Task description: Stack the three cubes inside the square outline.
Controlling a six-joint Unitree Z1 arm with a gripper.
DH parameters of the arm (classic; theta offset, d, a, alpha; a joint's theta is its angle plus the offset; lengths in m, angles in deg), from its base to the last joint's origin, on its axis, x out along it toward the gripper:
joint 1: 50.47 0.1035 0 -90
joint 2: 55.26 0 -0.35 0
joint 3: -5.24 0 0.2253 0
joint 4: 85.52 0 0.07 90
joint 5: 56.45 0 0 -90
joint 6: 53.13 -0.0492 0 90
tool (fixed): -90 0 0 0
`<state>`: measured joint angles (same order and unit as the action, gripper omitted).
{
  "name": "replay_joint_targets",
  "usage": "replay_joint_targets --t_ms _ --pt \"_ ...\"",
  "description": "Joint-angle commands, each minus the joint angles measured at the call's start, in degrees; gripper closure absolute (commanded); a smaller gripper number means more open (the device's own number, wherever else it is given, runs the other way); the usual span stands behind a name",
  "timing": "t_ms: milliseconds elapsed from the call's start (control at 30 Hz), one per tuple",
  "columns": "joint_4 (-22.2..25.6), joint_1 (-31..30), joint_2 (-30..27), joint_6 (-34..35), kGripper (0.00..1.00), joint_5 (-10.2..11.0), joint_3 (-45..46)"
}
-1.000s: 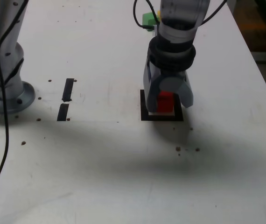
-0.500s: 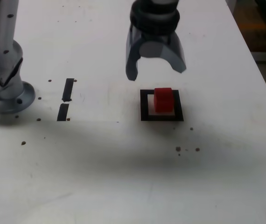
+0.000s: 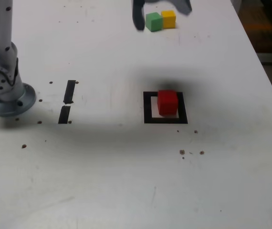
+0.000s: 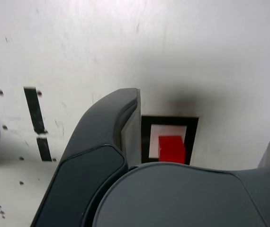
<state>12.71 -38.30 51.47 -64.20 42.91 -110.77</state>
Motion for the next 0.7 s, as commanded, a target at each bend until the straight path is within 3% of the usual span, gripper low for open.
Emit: replay_joint_targets --t_ms 0,233,667 --pt "0.36 2.57 0.71 -3.29 0.00 0.52 -2.39" --pt "2.13 11.93 5.79 -15.48 0.00 1.21 -12.72" --pt "3.82 23.21 18.25 -32.15 0.01 1.91 -31.16"
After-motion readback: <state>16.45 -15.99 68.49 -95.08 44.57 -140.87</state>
